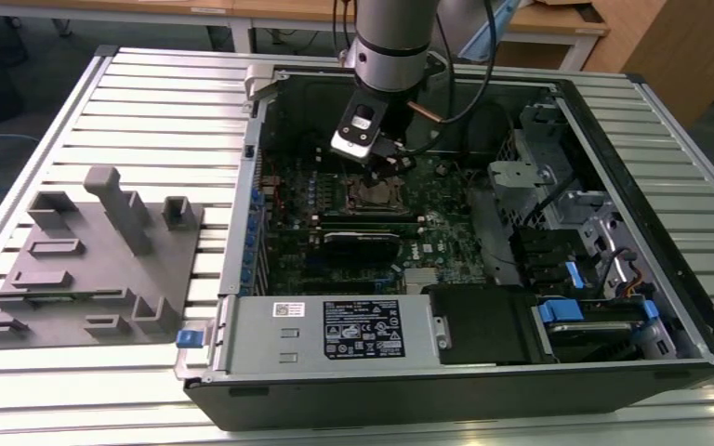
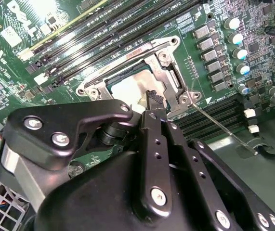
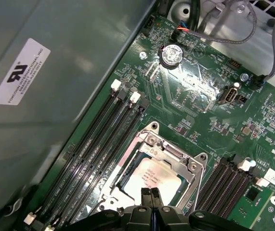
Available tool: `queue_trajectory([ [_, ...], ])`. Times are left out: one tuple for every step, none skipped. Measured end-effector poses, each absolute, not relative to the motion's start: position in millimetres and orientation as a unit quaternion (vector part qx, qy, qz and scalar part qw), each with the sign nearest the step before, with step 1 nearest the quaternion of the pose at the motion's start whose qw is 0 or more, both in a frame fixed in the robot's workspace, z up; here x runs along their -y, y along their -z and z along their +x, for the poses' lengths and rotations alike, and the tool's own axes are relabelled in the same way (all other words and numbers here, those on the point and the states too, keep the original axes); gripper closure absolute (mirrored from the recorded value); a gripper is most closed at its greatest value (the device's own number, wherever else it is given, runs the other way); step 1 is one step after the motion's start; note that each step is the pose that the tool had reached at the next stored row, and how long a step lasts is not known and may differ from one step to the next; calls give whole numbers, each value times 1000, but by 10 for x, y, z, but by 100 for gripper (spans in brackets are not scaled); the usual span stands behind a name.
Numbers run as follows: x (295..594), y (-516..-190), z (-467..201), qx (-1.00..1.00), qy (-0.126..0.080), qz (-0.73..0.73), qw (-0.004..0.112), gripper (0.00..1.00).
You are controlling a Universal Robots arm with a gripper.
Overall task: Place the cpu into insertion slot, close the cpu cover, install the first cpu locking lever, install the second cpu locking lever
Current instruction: 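Close the cpu cover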
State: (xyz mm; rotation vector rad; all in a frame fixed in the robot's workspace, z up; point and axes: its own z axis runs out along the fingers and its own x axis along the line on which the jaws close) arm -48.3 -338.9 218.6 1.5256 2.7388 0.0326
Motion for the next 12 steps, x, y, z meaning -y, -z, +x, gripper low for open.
queue_trajectory([
  [3389, -2185, -483, -874, -10, 486, 3, 89],
  [3389, -2186, -483, -875, -10, 484, 3, 89],
  [3389, -2185, -483, -877, -10, 480, 3, 89],
  [3389, -2186, -483, -881, -10, 473, 3, 89],
  [3389, -2185, -483, -885, -10, 465, 3, 89],
  [3389, -2185, -483, -890, -11, 456, 3, 89],
  [3389, -2185, -483, -894, -11, 448, 3, 89],
  [3389, -2185, -483, -898, -11, 440, 3, 89],
  [3389, -2185, -483, -902, -11, 432, 3, 89],
  [3389, -2184, -483, -906, -11, 424, 2, 89],
  [3389, -2184, -483, -909, -11, 416, 2, 89],
  [3389, -2184, -483, -913, -11, 408, 2, 89],
])
